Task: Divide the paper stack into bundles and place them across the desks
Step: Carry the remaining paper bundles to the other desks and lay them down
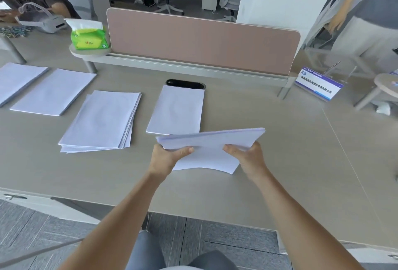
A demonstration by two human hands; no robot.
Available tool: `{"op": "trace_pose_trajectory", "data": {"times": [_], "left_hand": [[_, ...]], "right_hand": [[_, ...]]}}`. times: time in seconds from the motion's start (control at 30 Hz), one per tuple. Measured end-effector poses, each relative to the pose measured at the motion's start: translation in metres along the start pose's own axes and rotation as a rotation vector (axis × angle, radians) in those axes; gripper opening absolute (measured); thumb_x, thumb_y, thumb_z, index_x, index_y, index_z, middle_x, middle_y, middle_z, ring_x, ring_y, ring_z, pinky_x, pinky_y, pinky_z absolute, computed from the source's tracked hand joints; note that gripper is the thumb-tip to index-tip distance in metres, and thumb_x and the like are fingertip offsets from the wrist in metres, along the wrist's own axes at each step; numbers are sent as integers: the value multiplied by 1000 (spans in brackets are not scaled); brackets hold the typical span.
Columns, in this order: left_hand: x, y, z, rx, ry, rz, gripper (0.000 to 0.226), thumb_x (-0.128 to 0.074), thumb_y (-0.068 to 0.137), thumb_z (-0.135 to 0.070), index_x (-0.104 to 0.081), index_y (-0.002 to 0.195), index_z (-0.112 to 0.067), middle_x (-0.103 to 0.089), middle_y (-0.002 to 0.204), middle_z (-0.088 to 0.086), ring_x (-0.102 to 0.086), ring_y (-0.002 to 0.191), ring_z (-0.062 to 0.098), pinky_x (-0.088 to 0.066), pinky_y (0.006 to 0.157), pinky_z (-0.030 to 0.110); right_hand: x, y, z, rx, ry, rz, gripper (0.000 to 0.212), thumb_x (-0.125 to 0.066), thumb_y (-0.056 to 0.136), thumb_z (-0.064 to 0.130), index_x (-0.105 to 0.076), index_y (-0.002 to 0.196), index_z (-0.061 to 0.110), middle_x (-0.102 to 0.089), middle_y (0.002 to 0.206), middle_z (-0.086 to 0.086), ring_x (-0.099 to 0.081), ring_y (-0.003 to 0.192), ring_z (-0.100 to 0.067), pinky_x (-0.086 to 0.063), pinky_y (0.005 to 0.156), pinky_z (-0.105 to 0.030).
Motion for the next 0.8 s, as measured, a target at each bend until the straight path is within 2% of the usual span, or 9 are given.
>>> {"op": "trace_pose_trajectory", "data": {"times": [0.07, 0.17, 0.27, 0.37, 0.5, 0.6, 0.67, 0.73, 0.8], "left_hand": [[-1, 0, 3, 20, -30, 0, 45, -90, 49, -34, -76, 91, -28, -78, 98, -4, -73, 96, 16, -56, 85, 36], [-7, -2, -3, 3, -9, 20, 40, -89, 51, -36, -78, 89, -38, -78, 99, -7, -73, 97, 12, -55, 84, 32], [-7, 0, -6, -16, -1, 18, 40, -89, 56, -34, -77, 94, -38, -77, 106, -1, -71, 104, 19, -56, 91, 41], [-7, 2, -4, 6, 17, 3, 37, -90, 54, -36, -78, 89, -37, -78, 100, -3, -72, 99, 19, -57, 91, 46], [-14, 4, -5, 1, 28, -1, 25, -86, 62, -22, -79, 79, -39, -78, 87, -11, -73, 86, 9, -57, 85, 38], [-16, 4, -3, 14, 35, 21, 24, -84, 62, -18, -78, 83, -29, -78, 88, -9, -73, 85, 8, -54, 79, 34], [-12, 3, -8, -16, 7, -1, 41, -88, 57, -21, -72, 95, -20, -78, 89, -9, -73, 85, 8, -53, 77, 31], [-6, 2, -19, -111, -38, -45, 63, -88, 51, -30, -64, 106, -13, -76, 93, -7, -72, 88, 9, -54, 75, 25], [-3, -1, -34, -211, -70, -81, 72, -87, 53, -44, -59, 111, -13, -72, 97, -6, -69, 89, 11, -54, 75, 24]], "right_hand": [[-2, -1, 1, 12, 21, 18, 27, -86, 60, 19, -75, 85, 23, -79, 86, 7, -75, 82, -12, -58, 69, -24], [-2, -1, 0, 25, 35, 17, 29, -90, 65, 10, -75, 86, 24, -79, 89, 6, -76, 84, -13, -57, 71, -26], [1, 2, 3, 45, 20, 0, 26, -87, 71, 4, -74, 84, 23, -78, 83, 10, -75, 79, -9, -56, 69, -24], [0, 4, 3, 42, 32, -5, 26, -86, 73, 3, -74, 83, 23, -79, 83, 10, -75, 79, -8, -57, 67, -22], [7, 8, 2, 41, 47, -25, 24, -84, 75, 3, -77, 74, 25, -78, 81, 10, -75, 78, -7, -56, 69, -23], [5, 6, 1, 37, -23, 46, 28, -86, 74, 6, -79, 77, 33, -78, 85, 14, -74, 81, -5, -54, 73, -26], [8, 3, 8, 75, -39, 50, 23, -86, 68, 16, -76, 85, 29, -78, 87, 16, -74, 82, -4, -53, 71, -23], [13, 1, 24, 155, -12, 35, 33, -81, 65, 28, -70, 95, 24, -77, 89, 17, -73, 83, -3, -53, 69, -19], [14, -1, 42, 233, 38, 16, 40, -72, 65, 41, -67, 99, 22, -76, 89, 18, -71, 83, -2, -52, 69, -16]]}}
Point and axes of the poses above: each hand's wrist, its own y-axis towards the middle knuckle, its own x-axis out of the back of the hand, z = x × y, the point moved 9 cm from there along y, towards the middle knuckle
